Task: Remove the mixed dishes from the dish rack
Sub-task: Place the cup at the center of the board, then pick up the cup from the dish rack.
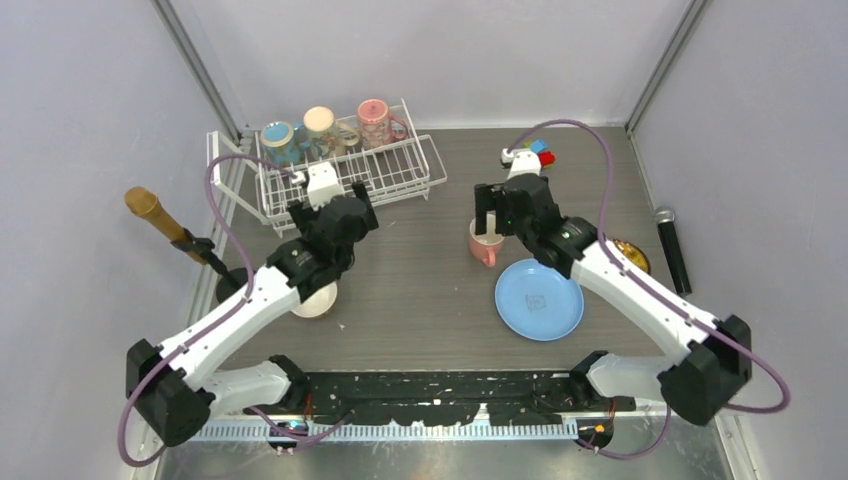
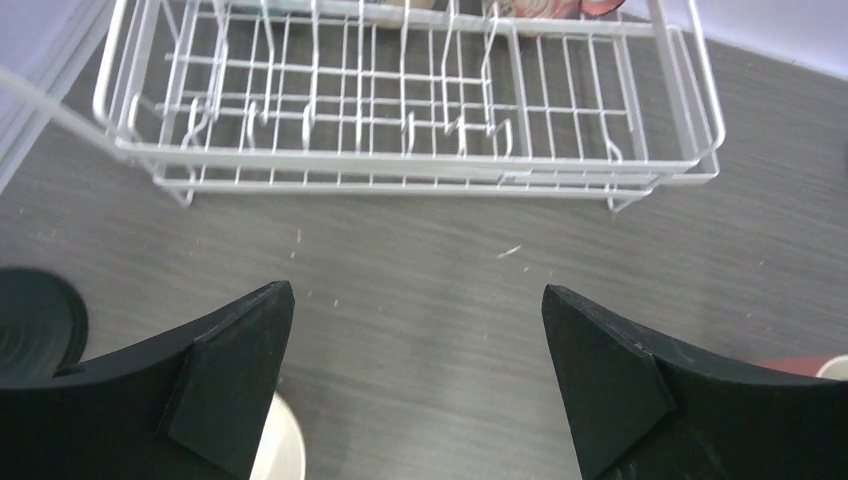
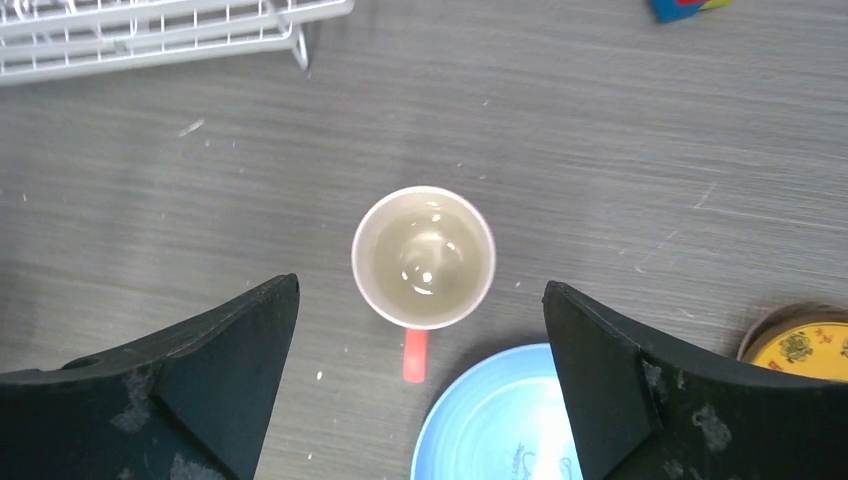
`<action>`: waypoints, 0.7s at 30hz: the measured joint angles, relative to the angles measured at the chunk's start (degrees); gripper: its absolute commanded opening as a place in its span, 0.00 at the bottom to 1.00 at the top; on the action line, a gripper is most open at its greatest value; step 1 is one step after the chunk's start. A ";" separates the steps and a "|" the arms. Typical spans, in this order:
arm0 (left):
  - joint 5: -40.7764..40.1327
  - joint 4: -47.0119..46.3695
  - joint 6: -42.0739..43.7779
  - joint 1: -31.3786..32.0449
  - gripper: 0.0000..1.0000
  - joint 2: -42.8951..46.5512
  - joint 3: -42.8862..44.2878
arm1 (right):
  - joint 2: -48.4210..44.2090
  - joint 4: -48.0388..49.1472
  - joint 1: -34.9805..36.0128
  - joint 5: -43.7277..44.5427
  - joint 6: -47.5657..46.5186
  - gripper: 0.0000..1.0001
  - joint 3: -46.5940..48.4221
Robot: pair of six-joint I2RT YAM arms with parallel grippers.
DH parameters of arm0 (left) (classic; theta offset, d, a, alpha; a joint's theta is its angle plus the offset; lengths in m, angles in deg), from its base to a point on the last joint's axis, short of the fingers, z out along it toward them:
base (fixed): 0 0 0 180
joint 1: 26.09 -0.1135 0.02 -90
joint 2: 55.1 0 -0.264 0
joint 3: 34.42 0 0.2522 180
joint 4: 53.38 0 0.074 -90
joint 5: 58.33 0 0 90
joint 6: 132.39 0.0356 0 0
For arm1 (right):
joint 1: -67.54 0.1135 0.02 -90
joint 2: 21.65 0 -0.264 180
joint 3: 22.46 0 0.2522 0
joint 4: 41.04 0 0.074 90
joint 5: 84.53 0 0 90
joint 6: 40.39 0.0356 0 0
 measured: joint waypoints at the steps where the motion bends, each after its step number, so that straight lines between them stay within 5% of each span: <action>1: 1.97 -1.14 1.46 -1.79 1.00 -1.44 1.46 | -1.97 1.40 0.00 1.01 0.15 1.00 -1.57; 11: 24.83 -5.99 9.53 -18.73 1.00 -22.53 24.22 | -12.94 8.02 -0.02 7.54 -0.35 1.00 -9.60; 21: 28.83 -6.64 17.77 -20.44 1.00 -43.32 43.98 | -12.81 8.87 -0.02 11.82 -2.71 1.00 -10.99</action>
